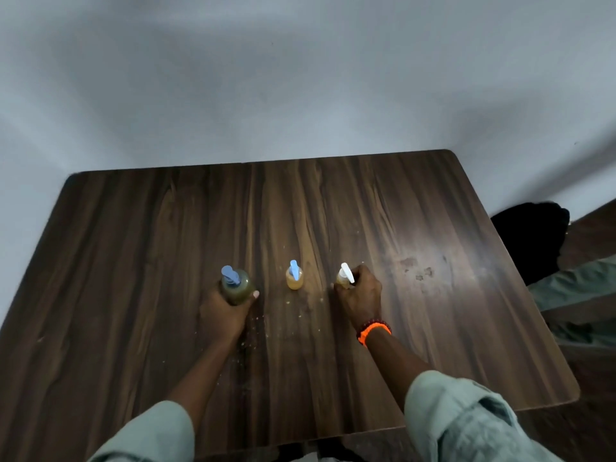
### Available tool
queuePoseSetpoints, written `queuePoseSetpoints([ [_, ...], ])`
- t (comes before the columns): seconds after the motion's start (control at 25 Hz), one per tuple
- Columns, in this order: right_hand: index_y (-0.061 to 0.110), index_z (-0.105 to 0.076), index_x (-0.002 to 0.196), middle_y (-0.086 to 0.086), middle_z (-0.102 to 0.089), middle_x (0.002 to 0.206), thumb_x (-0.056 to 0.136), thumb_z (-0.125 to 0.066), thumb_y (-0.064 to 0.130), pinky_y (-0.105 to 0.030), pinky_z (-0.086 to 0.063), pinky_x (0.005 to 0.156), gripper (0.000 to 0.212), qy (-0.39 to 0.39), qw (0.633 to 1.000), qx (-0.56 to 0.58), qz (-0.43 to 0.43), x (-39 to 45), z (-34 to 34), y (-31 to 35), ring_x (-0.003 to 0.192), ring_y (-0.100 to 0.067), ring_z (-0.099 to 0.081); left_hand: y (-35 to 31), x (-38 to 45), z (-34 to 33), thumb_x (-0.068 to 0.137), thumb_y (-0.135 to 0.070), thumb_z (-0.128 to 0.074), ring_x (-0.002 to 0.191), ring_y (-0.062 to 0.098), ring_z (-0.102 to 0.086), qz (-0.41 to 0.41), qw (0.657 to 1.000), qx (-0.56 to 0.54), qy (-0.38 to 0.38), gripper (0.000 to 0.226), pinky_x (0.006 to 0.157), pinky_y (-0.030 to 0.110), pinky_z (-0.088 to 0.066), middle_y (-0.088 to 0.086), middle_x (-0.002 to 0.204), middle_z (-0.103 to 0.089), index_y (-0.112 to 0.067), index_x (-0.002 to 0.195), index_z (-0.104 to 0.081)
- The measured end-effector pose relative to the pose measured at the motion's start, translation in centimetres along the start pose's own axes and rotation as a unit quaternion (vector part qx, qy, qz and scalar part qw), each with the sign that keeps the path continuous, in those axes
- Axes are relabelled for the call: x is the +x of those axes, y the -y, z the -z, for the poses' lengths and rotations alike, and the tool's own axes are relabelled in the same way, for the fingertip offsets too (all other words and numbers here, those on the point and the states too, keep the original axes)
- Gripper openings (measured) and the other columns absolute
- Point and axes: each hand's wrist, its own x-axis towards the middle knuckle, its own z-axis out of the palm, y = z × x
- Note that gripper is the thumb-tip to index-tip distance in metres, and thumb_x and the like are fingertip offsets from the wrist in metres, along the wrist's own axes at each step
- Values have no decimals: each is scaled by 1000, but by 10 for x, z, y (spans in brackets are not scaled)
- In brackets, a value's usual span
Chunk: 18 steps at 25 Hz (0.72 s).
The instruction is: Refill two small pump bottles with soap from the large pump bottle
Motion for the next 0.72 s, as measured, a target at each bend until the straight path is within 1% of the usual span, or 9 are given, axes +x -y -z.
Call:
queuePoseSetpoints([
  [0.12, 3, -67, 92, -16, -75, 92, 86, -80, 17, -46, -58, 75, 21, 12, 1000, -18, -9, 15, -8, 0, 87, -34, -71, 7, 8, -7, 73, -45, -92, 108, 28, -73, -18, 1000, 3, -12, 69, 94, 53, -60, 4, 121, -76, -22, 131, -61],
  [0.24, 5, -68, 94, -16, -75, 94, 83, -81, 15, -46, -59, 76, 19, 18, 999, -27, -9, 25, -11, 2, 88, -34, -71, 9, 20, -7, 75, -42, -92, 110, 26, -73, -28, 1000, -6, 10, 68, 96, 53, -60, 2, 123, -76, -25, 134, -60],
  [0.32, 5, -69, 94, -15, -76, 92, 83, -81, 13, -42, -59, 74, 17, 19, 999, -27, -5, 31, -12, 3, 87, -34, -72, 7, 28, -6, 76, -40, -92, 110, 24, -73, -37, 999, 0, 25, 68, 96, 51, -60, 0, 122, -76, -24, 135, -60],
  [0.4, 6, -70, 95, -14, -77, 92, 83, -81, 11, -42, -59, 74, 17, 21, 999, -27, -4, 34, -13, 3, 87, -33, -72, 7, 35, -8, 77, -38, -92, 108, 22, -73, -44, 999, 2, 29, 67, 95, 48, -61, -5, 117, -75, -23, 134, -60],
  [0.48, 5, -70, 97, -15, -77, 95, 82, -82, 9, -45, -61, 78, 20, 25, 999, -24, -6, 33, -12, 2, 90, -33, -72, 8, 36, -10, 77, -39, -91, 105, 20, -72, -46, 999, 3, 29, 64, 92, 46, -61, -14, 109, -70, -27, 131, -60],
  [0.52, 5, -71, 99, -15, -77, 97, 81, -83, 9, -45, -62, 79, 22, 26, 999, -20, -7, 33, -13, 0, 91, -32, -73, 9, 37, -11, 76, -40, -91, 104, 19, -72, -44, 999, 9, 27, 62, 91, 45, -61, -15, 107, -69, -28, 129, -60],
  [0.64, 6, -69, 105, -14, -77, 105, 83, -85, 13, -38, -61, 81, 28, 31, 999, -16, -20, 29, -13, -1, 95, -30, -73, 13, 37, -13, 76, -42, -90, 102, 22, -73, -45, 998, 25, 26, 63, 91, 48, -62, -11, 107, -71, -27, 129, -60],
  [0.72, 9, -68, 109, -12, -77, 108, 83, -85, 15, -37, -62, 82, 31, 30, 999, -17, -27, 28, -13, -5, 98, -29, -73, 14, 38, -14, 75, -41, -91, 99, 20, -73, -46, 998, 34, 26, 63, 89, 46, -62, -12, 104, -70, -26, 128, -60],
])
